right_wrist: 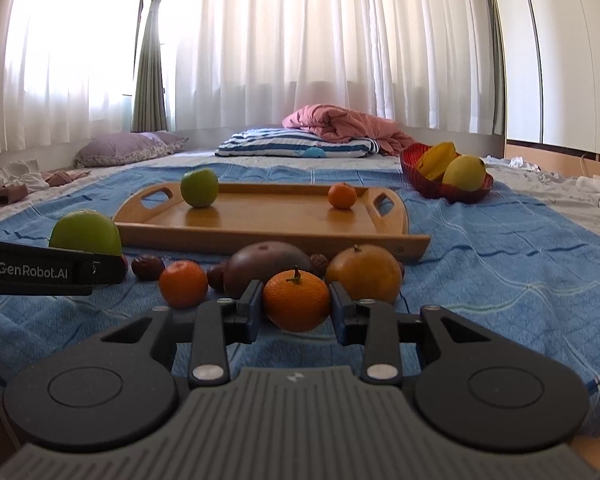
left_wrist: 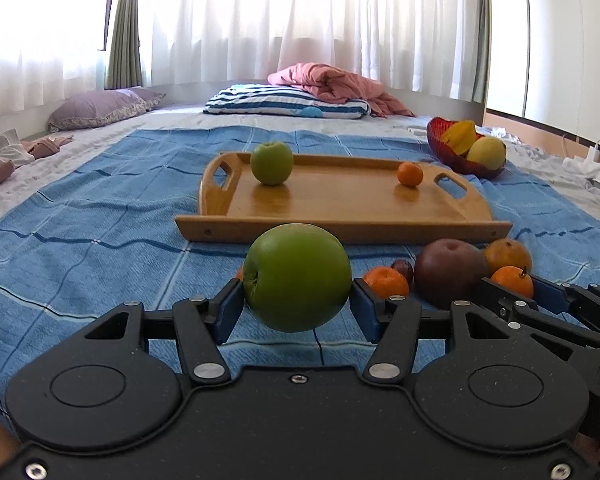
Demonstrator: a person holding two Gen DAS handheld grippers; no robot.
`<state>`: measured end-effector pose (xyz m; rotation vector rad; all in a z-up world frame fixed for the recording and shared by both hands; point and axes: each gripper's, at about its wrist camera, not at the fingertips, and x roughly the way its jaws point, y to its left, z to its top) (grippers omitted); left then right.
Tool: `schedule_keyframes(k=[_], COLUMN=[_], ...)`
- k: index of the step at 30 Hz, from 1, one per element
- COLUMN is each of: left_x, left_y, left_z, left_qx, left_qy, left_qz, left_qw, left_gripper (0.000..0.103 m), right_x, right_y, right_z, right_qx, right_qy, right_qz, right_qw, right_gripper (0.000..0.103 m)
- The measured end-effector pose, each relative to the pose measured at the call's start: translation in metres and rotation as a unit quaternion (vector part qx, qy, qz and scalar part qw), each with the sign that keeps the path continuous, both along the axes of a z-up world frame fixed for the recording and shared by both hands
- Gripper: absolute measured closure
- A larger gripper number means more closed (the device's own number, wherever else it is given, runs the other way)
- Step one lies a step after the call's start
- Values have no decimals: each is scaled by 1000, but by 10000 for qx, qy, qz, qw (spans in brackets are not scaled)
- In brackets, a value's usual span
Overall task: Organize fruits
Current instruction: 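Grasp the second green apple with the left tool while the right tool grasps a mandarin, then place the apple beside the first apple and the mandarin beside the other mandarin, opening both tools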
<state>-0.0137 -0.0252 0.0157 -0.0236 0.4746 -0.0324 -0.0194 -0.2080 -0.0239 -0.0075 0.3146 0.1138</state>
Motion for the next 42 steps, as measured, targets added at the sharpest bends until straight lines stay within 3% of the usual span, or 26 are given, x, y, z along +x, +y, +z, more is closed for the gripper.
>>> schedule_keyframes(k=[11, 24, 34, 42], left_x=[10, 43, 90, 133], left_y=[8, 20, 30, 38], left_z=[17, 32, 39, 35], left_qx=[30, -57, -211, -587], left_qy=[-242, -250, -80, 269], left_qz=[115, 69, -64, -122], left_qw=[9996, 9996, 9997, 9978], left_gripper=[47, 47, 47, 47], right_x=[18, 55, 101, 147], right_y=[3, -2, -12, -25], right_z=[12, 30, 41, 47], right_qx=[-20, 128, 304, 474], right_qy=[-19, 15, 198, 484], right_qz=[19, -27, -109, -170], right_qw=[10000, 9999, 9993, 9976], right_gripper=[64, 64, 64, 64])
